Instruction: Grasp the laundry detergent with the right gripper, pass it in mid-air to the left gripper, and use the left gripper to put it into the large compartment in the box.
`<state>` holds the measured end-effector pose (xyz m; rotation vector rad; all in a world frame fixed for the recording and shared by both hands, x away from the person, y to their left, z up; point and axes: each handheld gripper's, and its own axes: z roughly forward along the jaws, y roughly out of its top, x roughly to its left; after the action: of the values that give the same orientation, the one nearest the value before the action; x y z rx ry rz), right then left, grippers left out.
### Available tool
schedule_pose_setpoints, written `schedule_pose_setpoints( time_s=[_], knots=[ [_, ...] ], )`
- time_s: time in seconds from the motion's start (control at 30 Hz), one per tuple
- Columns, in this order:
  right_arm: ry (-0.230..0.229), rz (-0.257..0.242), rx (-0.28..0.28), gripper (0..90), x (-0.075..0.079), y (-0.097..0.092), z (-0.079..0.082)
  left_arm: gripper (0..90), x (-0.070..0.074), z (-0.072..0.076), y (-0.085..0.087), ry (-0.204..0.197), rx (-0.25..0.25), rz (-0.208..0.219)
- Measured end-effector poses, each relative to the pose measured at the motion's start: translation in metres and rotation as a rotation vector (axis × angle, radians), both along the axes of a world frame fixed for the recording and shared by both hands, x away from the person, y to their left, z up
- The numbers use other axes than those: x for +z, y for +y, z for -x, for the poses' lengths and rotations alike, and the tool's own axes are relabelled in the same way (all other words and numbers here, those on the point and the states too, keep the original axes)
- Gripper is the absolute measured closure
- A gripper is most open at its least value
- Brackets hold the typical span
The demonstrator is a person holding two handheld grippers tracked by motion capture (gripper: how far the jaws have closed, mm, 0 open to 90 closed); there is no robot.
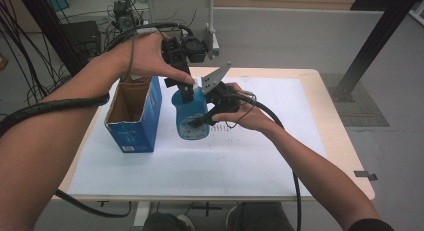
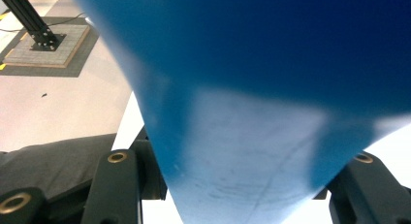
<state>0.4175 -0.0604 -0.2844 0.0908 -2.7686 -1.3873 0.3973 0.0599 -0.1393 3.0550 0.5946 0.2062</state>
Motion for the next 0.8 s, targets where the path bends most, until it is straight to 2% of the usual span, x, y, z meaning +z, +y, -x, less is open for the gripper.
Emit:
schedule_pose_setpoints(
  time_s=[0.1, 0.13, 0.3, 0.47, 0.67, 0.77, 0.8],
  knots=[
    [0.004, -0.004, 0.008, 43.4, 0.001, 0.001, 0.002, 5.3, -0.003, 0.001, -0.001, 0.005, -0.002, -0.001],
    [0.002, -0.007, 0.011, 43.4, 0.002, 0.002, 0.002, 5.3, -0.005, 0.001, -0.001, 0.023, -0.007, -0.003],
    [-0.007, -0.012, 0.025, 43.4, 0.004, 0.004, 0.006, 5.2, -0.01, 0.001, -0.004, 0.042, -0.023, -0.013],
    [-0.014, -0.027, 0.033, 43.4, 0.007, 0.006, 0.007, 5.2, -0.013, 0.001, -0.005, 0.061, -0.025, 0.005],
    [0.0, -0.033, 0.029, 43.4, 0.01, 0.006, 0.009, 5.3, -0.017, 0.002, -0.006, 0.07, -0.031, 0.008],
    [-0.019, -0.053, 0.044, 43.4, 0.01, 0.008, 0.009, 5.3, -0.017, 0.002, -0.007, 0.071, -0.034, 0.009],
    [-0.012, -0.05, 0.041, 43.4, 0.011, 0.008, 0.009, 5.3, -0.017, 0.002, -0.008, 0.071, -0.037, 0.009]
  ],
)
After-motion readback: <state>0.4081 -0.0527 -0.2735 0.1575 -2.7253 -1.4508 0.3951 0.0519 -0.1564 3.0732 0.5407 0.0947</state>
